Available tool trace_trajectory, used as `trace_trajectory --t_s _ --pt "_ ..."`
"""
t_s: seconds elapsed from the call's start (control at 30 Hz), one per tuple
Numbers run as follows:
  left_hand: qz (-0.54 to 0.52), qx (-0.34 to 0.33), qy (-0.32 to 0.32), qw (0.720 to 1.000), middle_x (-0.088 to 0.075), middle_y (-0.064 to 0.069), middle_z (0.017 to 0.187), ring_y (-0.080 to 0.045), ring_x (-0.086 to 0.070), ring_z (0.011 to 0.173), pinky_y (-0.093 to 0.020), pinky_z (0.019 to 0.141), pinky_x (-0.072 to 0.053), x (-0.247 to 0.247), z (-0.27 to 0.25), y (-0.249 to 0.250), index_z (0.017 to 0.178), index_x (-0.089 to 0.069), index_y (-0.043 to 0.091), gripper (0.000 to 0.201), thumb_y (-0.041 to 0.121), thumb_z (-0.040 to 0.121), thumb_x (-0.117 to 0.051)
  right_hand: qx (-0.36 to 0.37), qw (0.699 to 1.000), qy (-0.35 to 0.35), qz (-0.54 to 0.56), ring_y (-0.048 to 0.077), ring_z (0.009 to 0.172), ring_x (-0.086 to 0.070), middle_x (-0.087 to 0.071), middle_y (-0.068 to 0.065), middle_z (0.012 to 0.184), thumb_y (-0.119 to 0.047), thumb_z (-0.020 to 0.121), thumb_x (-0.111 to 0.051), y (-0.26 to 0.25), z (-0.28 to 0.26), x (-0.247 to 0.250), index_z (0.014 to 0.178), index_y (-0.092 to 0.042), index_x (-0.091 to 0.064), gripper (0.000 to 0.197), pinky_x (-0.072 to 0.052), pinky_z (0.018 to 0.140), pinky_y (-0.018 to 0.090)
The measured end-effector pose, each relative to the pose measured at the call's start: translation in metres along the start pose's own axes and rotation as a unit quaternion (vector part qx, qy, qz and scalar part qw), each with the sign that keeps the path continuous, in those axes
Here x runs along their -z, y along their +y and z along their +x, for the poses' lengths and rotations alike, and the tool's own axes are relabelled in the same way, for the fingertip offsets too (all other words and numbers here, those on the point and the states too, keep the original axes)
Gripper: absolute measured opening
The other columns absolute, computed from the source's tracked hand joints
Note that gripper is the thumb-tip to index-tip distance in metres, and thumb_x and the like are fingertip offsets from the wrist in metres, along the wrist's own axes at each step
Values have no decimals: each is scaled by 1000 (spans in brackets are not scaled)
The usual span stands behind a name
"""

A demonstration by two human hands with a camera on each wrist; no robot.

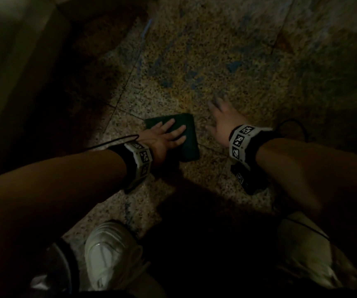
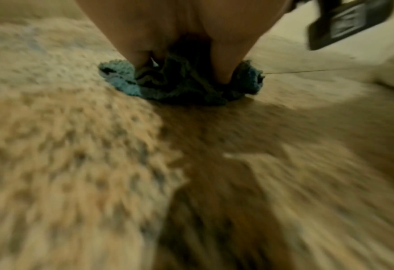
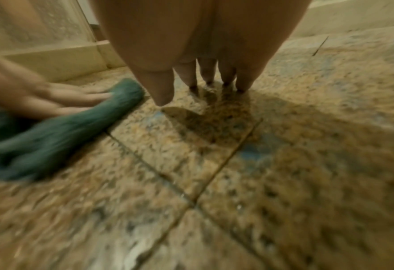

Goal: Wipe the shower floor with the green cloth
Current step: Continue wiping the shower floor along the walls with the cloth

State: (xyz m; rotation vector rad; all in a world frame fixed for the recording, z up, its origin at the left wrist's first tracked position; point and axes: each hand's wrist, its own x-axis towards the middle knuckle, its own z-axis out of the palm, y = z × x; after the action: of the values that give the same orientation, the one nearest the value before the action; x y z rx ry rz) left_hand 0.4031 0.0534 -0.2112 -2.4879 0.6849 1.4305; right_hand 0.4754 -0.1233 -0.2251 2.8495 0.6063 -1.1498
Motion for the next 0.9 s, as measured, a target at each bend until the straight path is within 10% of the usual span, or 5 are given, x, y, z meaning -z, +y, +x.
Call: trace_trajectory --t_s 0.57,0.9 --pt "-15 22 6 1000 24 5 155 -27 18 143 -42 119 -3 49 24 -3 151 5 29 80 18 96 -52 -1 1000 7 11 22 146 7 8 3 159 -17 100 -37 22 -6 10 153 -19 -4 62 -12 119 40" --pt "-2 -13 4 1000 23 4 155 -27 19 143 -40 117 0 21 17 23 151 6 27 71 15 100 -41 -96 993 -54 -50 26 146 10 15 1 158 -54 96 -37 64 -22 -3 152 -21 8 79 -11 118 49"
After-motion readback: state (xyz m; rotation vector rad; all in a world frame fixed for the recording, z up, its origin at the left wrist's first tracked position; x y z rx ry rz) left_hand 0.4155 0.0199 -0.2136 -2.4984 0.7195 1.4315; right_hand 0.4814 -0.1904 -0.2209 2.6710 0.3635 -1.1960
